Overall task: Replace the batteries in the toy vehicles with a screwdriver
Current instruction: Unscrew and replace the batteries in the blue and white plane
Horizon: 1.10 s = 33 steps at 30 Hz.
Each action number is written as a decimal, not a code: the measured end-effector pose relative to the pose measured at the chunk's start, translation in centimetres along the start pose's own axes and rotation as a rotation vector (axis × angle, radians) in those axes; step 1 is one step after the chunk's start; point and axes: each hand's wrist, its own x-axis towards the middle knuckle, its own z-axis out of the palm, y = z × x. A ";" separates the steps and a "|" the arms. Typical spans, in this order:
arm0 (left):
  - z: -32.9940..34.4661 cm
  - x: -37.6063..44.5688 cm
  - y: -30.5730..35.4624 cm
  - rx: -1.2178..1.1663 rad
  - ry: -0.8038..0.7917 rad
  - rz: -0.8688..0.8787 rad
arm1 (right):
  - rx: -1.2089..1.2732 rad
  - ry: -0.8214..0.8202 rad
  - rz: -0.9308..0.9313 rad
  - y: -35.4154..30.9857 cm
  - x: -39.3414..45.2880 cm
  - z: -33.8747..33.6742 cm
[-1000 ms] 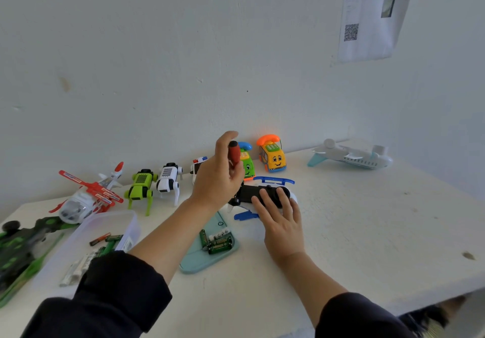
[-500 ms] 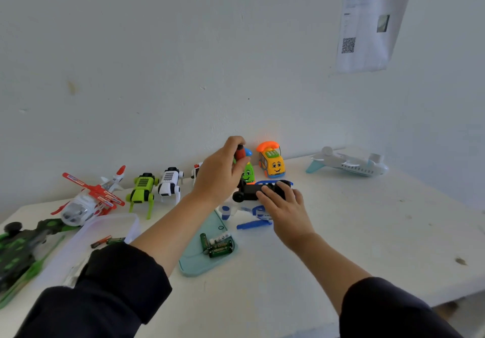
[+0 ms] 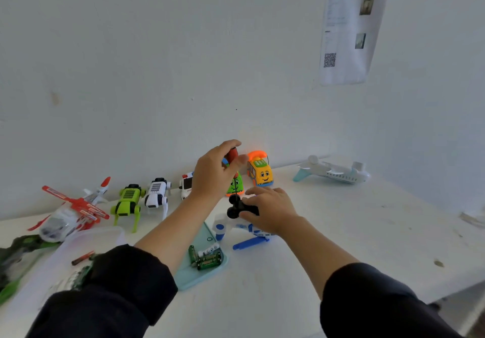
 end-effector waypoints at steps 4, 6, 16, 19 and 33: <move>0.0 1.2 0.0 0.045 0.061 -0.054 | 0.018 0.002 0.046 0.1 0.4 0.3; 0.0 1.6 0.5 0.051 -0.017 -0.076 | 0.014 0.014 0.068 0.1 0.4 0.3; -1.5 1.9 -0.3 0.057 -0.070 -0.130 | 0.030 -0.063 0.141 0.0 1.1 0.0; -1.8 2.2 -0.4 0.100 0.017 -0.121 | 0.038 -0.077 0.158 -0.1 1.2 -0.2; -0.5 1.9 1.5 0.032 -0.014 -0.126 | 0.056 -0.096 0.161 -0.4 1.1 -0.4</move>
